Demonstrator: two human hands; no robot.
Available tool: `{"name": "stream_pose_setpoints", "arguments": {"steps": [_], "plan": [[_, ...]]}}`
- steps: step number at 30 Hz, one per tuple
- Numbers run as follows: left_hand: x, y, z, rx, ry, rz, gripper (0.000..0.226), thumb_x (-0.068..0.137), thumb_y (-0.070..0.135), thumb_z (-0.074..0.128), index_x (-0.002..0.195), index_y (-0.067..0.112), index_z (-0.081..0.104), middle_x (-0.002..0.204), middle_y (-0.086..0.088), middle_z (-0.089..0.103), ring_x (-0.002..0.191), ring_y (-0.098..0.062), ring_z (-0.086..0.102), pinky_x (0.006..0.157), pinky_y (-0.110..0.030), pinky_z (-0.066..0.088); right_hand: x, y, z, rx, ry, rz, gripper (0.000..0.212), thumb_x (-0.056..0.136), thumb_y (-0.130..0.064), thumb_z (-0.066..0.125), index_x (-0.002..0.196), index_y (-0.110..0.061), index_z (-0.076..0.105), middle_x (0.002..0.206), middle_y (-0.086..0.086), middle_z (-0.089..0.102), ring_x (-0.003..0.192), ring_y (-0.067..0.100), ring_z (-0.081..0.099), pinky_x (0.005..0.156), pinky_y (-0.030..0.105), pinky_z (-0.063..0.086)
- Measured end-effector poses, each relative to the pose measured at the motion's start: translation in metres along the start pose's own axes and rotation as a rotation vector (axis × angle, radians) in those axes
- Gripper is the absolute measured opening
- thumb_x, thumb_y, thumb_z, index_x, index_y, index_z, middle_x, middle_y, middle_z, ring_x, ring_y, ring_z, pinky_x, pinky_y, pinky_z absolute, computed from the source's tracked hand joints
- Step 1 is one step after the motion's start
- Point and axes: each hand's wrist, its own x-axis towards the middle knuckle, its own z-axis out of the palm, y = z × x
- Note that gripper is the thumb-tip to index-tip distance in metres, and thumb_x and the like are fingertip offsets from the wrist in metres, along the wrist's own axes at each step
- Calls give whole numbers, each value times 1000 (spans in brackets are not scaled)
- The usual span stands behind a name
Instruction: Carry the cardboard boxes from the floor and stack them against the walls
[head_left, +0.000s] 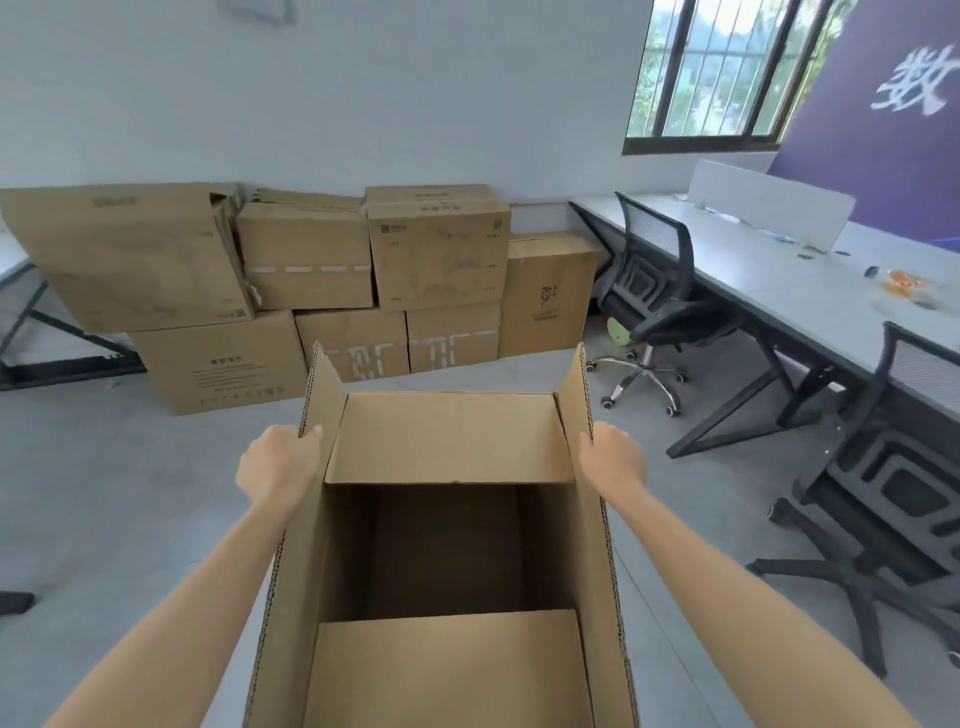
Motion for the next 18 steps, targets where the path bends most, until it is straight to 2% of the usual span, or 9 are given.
{"name": "stream_pose_setpoints", "arguments": {"steps": [2, 5, 6, 7, 9, 11, 14, 18], "plan": [[22, 25, 16, -4, 17, -7, 45, 95, 33, 50, 60, 5, 51, 59, -6, 50, 69, -31, 51, 66, -32, 39, 41, -1, -5, 7, 2, -10, 33, 100, -20, 33, 67, -14, 36, 90, 10, 54, 83, 25, 50, 72, 31, 40], [54, 55, 38, -22, 42, -24, 45, 94, 32, 50, 60, 3, 52, 57, -6, 50, 64, -29, 49, 64, -30, 36, 98, -4, -11, -4, 4, -40, 26, 100, -20, 33, 91, -6, 54, 104, 15, 61, 93, 30, 56, 74, 32, 40], [63, 63, 44, -19, 39, -39, 44, 94, 32, 50, 63, 2, 55, 58, -6, 50, 64, -29, 49, 64, -30, 36, 113, -5, -11, -18, -5, -47, 27, 100, -19, 33, 93, -4, 55, 105, 16, 61, 96, 32, 56, 74, 32, 40], [72, 70, 51, -19, 37, -47, 43, 94, 33, 50, 65, 1, 57, 59, -8, 52, 65, -29, 50, 65, -30, 37, 128, -5, -9, -23, -9, -60, 27, 100, -19, 33, 87, -5, 53, 104, 16, 61, 98, 33, 57, 73, 32, 38], [92, 87, 68, -26, 46, -49, 43, 94, 33, 50, 63, 3, 56, 64, -11, 56, 69, -31, 51, 67, -30, 38, 161, -7, -6, -24, -9, -84, 34, 99, -18, 32, 67, -12, 38, 93, 15, 58, 93, 32, 56, 68, 29, 34], [116, 102, 86, -18, 52, -51, 43, 94, 33, 50, 61, 6, 52, 65, -10, 54, 71, -31, 50, 68, -31, 37, 195, -10, -1, -29, -17, -86, 39, 99, -18, 32, 61, -17, 26, 86, 10, 50, 83, 29, 49, 67, 28, 31], [158, 123, 114, -12, 39, -49, 45, 94, 32, 50, 54, 11, 43, 64, -10, 53, 71, -32, 51, 68, -32, 37, 246, -15, 11, -22, -31, -82, 37, 99, -18, 31, 62, -15, 30, 88, 12, 53, 84, 28, 50, 69, 29, 35], [227, 149, 156, -21, 6, -81, 46, 93, 32, 51, 54, 11, 43, 70, -14, 59, 73, -32, 52, 70, -32, 38, 320, -35, 29, -41, -48, -73, 23, 99, -20, 32, 82, -8, 43, 96, 12, 59, 97, 31, 58, 73, 31, 40]]}}
